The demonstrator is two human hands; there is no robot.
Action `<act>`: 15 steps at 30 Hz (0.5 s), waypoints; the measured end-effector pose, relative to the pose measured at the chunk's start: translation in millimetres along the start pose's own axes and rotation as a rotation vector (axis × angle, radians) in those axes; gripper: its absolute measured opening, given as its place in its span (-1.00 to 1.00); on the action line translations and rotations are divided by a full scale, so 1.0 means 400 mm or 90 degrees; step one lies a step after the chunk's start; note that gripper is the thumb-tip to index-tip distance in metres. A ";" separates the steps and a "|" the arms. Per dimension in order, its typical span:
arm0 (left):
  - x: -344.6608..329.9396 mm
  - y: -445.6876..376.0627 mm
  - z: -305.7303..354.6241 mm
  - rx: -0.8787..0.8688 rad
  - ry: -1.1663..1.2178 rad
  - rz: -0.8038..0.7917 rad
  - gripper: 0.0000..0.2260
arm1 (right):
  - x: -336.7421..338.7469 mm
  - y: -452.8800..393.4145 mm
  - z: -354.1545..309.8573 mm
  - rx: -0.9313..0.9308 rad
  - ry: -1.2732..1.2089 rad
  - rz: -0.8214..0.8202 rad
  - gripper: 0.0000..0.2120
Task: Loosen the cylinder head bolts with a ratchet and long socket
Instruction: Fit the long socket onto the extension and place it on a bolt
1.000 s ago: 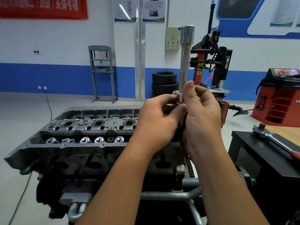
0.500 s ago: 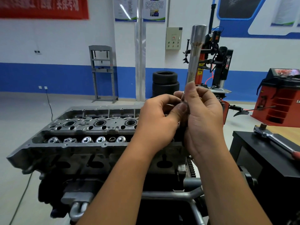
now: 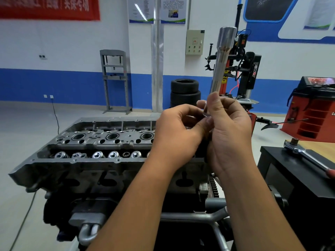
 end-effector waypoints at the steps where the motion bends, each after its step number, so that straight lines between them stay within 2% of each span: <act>1: 0.001 0.000 -0.002 0.001 -0.004 0.001 -0.94 | 0.000 0.000 -0.001 0.001 0.003 0.002 -0.60; 6: -0.017 0.002 -0.006 0.038 0.051 -0.067 -0.86 | -0.008 0.001 0.009 -0.020 0.038 -0.020 -0.62; 9: -0.007 0.003 -0.003 0.029 0.025 -0.028 -0.90 | -0.012 0.004 0.006 -0.022 0.017 -0.030 -0.66; 12: 0.003 0.004 -0.004 0.021 -0.011 -0.005 -0.88 | -0.007 0.005 -0.001 -0.003 0.035 -0.027 -0.59; 15: -0.013 0.002 -0.002 0.028 0.019 -0.080 -0.79 | -0.009 0.006 0.001 0.008 0.079 -0.023 -0.51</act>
Point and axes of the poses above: each hand's wrist, its own y-axis away from the middle knuckle, its own x-axis out of the back of the hand, z = x × y, the point moved 8 cm from there along -y, towards the middle knuckle, and after that the axes turned 6 degrees about -x, right-handed, at the moved point
